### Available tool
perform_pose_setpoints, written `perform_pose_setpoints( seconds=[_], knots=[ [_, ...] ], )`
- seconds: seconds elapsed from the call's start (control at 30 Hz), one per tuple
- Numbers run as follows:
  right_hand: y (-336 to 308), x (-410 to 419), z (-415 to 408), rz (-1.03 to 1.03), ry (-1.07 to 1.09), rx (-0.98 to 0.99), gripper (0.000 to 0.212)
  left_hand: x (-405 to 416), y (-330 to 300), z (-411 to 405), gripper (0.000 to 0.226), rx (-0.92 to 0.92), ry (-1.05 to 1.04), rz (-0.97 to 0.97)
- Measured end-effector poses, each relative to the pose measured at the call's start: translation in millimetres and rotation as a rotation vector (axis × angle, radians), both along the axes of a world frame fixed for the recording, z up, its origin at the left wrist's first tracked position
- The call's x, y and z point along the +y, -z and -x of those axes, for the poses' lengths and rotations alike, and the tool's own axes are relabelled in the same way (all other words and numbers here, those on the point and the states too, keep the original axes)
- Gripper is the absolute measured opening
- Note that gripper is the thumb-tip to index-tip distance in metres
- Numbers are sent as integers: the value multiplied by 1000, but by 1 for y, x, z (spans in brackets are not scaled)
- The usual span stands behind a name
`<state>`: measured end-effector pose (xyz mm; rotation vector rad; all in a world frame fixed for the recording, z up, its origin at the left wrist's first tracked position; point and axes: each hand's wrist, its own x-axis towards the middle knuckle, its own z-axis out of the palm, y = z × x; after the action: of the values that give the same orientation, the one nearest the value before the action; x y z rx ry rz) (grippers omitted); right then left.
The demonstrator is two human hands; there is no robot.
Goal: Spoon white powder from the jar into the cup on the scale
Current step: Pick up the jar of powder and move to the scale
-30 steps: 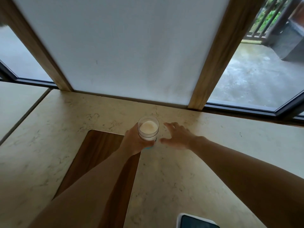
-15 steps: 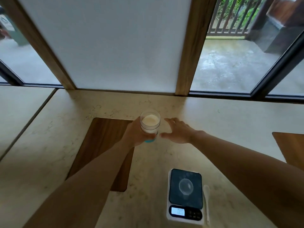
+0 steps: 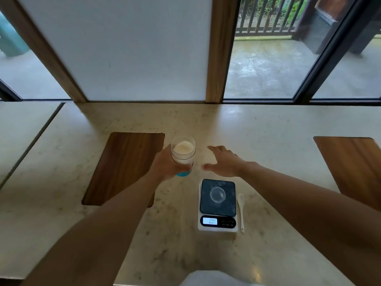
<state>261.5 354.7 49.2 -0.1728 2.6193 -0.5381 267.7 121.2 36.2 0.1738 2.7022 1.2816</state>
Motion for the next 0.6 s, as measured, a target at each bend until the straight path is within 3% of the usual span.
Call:
perform_pose_setpoints(
  seconds=[0.27,0.6],
  knots=[
    [19,24,-39,51,48,-39,89,0,16,-35,70,-36,27,20],
    [54,58,-82,18,147,-41,60,2,29,-61,54,-101,18,21]
  ],
)
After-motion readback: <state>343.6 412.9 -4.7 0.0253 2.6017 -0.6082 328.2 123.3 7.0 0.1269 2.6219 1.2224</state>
